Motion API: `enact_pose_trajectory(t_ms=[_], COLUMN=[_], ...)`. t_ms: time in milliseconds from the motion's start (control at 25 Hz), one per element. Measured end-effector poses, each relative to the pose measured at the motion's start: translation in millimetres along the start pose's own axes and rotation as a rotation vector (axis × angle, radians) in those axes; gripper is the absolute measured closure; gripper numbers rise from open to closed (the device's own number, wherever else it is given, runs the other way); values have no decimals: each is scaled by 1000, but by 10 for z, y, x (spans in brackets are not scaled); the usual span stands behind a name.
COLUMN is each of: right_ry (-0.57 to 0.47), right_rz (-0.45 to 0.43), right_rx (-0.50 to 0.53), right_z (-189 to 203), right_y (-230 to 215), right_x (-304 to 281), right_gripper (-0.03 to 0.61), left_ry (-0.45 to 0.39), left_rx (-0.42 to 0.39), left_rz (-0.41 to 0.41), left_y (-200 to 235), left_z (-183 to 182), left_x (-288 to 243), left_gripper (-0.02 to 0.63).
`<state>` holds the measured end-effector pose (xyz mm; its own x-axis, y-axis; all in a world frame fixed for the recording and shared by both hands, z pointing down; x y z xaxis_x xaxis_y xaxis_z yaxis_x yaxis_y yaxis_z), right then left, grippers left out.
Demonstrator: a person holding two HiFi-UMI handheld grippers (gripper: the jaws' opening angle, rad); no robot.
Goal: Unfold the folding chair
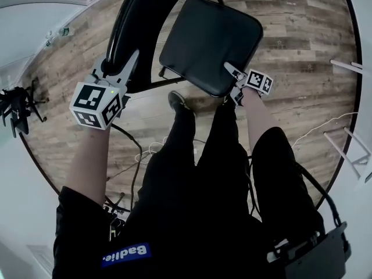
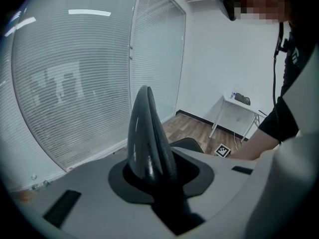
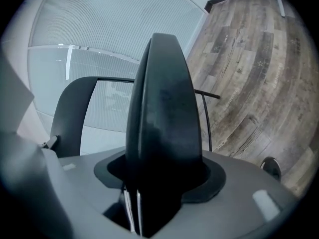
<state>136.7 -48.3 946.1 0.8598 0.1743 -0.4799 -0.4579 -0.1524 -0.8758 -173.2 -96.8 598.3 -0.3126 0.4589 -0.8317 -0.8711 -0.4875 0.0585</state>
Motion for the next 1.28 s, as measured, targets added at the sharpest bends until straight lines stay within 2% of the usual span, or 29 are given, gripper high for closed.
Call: enact_pose_trajectory(t_ms=[160, 440, 800, 1080, 1280], right_ry=[-5, -20, -48, -65, -71], right_rz=[-43, -75, -45, -66, -54], right_rx=[4, 8, 10, 1, -25], right_z=[-8, 2, 30, 0, 43], right_y=[-169, -505, -979, -1325, -1382], right_x=[-41, -140, -251, -297, -315], right_gripper=[321, 313, 247, 224, 220], left_ry=[-10, -35, -48, -51, -71], left_rx=[12, 40, 93, 127, 125], left_rz=[-16, 20, 70, 82, 65], left_y=[166, 452, 741, 867, 898], left_z=[50, 220, 493, 602, 640], left_x=[-83, -253, -496, -751, -761], left_gripper=[520, 520, 514, 503, 499])
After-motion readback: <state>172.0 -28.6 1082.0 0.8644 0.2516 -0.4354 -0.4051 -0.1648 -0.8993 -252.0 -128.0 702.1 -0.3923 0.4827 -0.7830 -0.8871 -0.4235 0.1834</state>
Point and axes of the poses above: the fingertips, and each gripper's own axes: x backward along the fingers, y to its left, z out of its underside, the point moved 4 cm from there along x, backward along the fingers, and after that the axes turned 15 degrees about y, right-handed, at the moved point
